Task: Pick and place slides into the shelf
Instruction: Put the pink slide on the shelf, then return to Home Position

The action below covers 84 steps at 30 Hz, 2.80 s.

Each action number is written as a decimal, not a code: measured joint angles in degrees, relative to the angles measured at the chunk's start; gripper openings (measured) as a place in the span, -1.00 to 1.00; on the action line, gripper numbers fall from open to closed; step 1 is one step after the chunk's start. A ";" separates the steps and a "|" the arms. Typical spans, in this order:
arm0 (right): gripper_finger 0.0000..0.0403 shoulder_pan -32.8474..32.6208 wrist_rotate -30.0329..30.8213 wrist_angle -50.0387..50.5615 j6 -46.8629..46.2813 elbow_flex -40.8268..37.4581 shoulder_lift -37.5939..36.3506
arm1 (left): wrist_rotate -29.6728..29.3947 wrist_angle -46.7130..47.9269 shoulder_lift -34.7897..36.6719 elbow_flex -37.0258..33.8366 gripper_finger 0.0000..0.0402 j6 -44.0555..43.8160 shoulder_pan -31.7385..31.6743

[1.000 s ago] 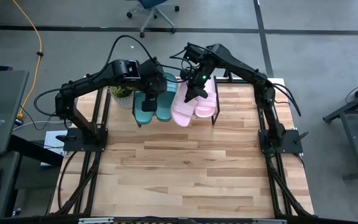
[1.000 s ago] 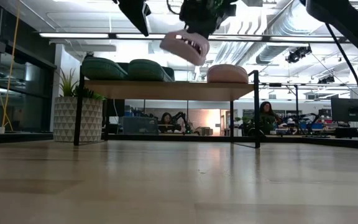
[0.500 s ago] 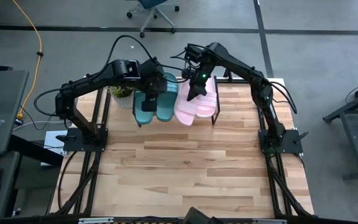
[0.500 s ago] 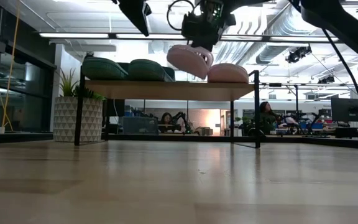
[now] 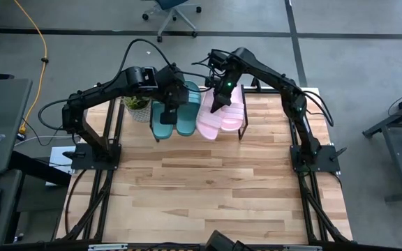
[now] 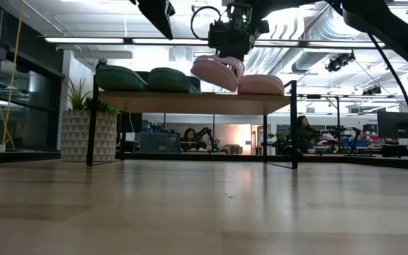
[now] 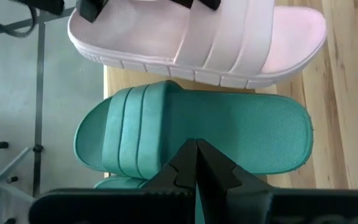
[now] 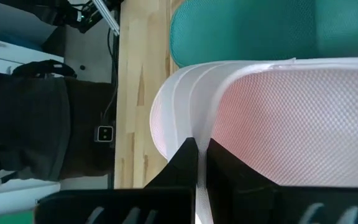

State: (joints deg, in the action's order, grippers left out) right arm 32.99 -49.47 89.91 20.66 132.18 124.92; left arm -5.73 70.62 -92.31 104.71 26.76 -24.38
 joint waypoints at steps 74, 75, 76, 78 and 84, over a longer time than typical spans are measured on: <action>-0.43 -2.70 21.97 0.05 -8.72 0.13 -9.96 | 12.98 -9.36 -3.90 -8.76 -1.00 -2.57 0.37; -0.43 -3.49 22.39 0.04 -8.71 0.13 -9.96 | 12.26 -9.02 -4.32 -8.76 -1.00 -2.53 0.37; -0.43 -4.08 22.49 0.09 -8.79 0.13 -9.96 | 11.35 -8.37 -4.53 -8.79 -1.00 -2.43 0.37; -0.43 -5.03 22.44 0.04 -9.86 0.13 -9.96 | 9.46 -7.23 -4.53 -8.79 -1.00 -1.74 0.37; -0.43 -8.16 25.11 -0.51 -11.89 0.13 -10.16 | 7.11 -4.07 -4.34 -8.79 -1.00 -0.18 0.15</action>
State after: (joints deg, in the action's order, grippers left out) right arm 24.83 -24.35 89.41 8.77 132.31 114.76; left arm 1.38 66.54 -96.66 95.92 26.59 -24.23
